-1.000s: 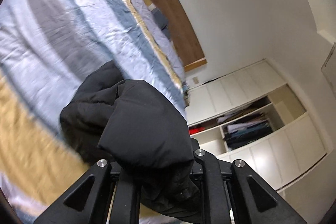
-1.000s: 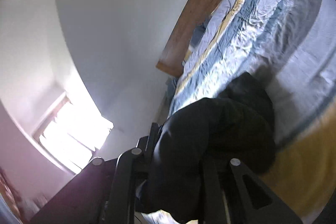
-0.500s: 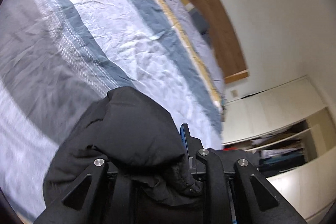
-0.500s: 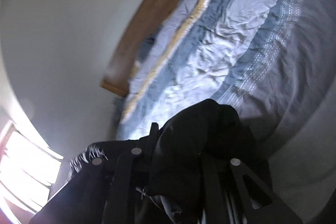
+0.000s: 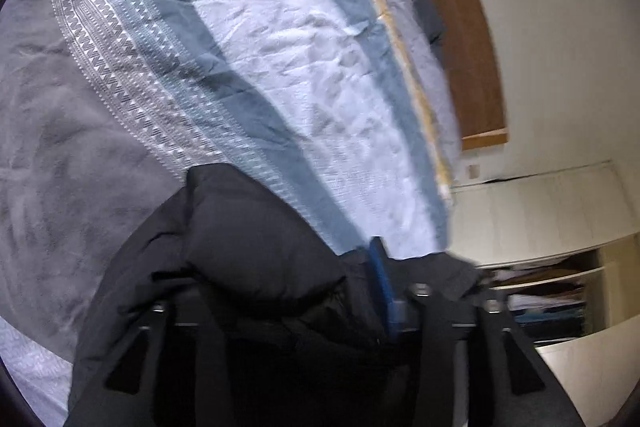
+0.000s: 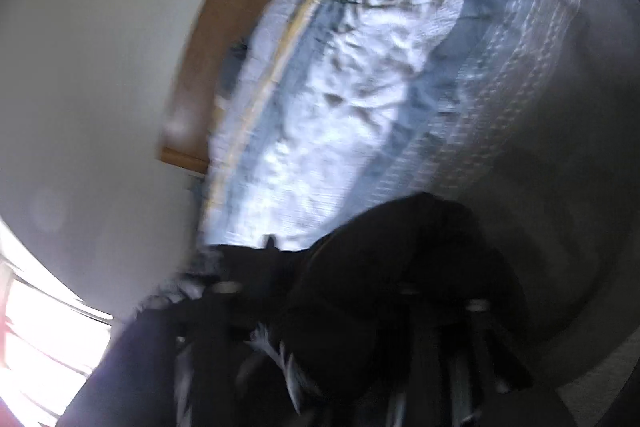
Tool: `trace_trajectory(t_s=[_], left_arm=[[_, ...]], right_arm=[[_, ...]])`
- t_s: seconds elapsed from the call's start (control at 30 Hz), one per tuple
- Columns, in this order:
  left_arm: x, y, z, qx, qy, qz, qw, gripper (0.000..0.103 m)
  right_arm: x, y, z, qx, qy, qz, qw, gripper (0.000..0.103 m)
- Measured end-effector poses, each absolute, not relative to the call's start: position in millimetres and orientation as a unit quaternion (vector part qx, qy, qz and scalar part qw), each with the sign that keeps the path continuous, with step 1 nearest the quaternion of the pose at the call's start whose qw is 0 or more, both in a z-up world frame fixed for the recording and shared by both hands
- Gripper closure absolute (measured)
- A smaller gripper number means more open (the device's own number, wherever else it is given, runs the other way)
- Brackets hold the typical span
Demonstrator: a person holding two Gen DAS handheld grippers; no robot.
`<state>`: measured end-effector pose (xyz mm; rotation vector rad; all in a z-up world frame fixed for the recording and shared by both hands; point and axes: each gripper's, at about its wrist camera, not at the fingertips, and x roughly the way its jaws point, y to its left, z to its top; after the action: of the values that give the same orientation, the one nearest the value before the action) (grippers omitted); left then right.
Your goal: Fold large clothes
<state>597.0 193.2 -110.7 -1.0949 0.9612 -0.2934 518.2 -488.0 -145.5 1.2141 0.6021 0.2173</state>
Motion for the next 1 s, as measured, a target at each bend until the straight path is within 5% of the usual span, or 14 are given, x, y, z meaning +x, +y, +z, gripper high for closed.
trace_trajectory(t_s=[0.1,0.33,0.6,1.0], left_arm=[[589,210,-90,-0.543,0.396,-0.145,0.726,0.022],[570,224,-21,-0.472,0.387,-0.110,0.785,0.020],[538,117,18,-0.288,0.431,-0.162,0.840,0.020],[596,-9,-42,-0.106,0.470,-0.133,0.866,0.018]], right_arm=[[510,-500,-129,0.563,0.257,0.103,0.779,0.021],[484,-499,-58,0.486,0.252,0.103,0.830,0.020],[488,-370,-4,0.291,0.330,0.136,0.888,0.020],[565,-258,-69,0.150,0.399,0.083,0.901,0.020]])
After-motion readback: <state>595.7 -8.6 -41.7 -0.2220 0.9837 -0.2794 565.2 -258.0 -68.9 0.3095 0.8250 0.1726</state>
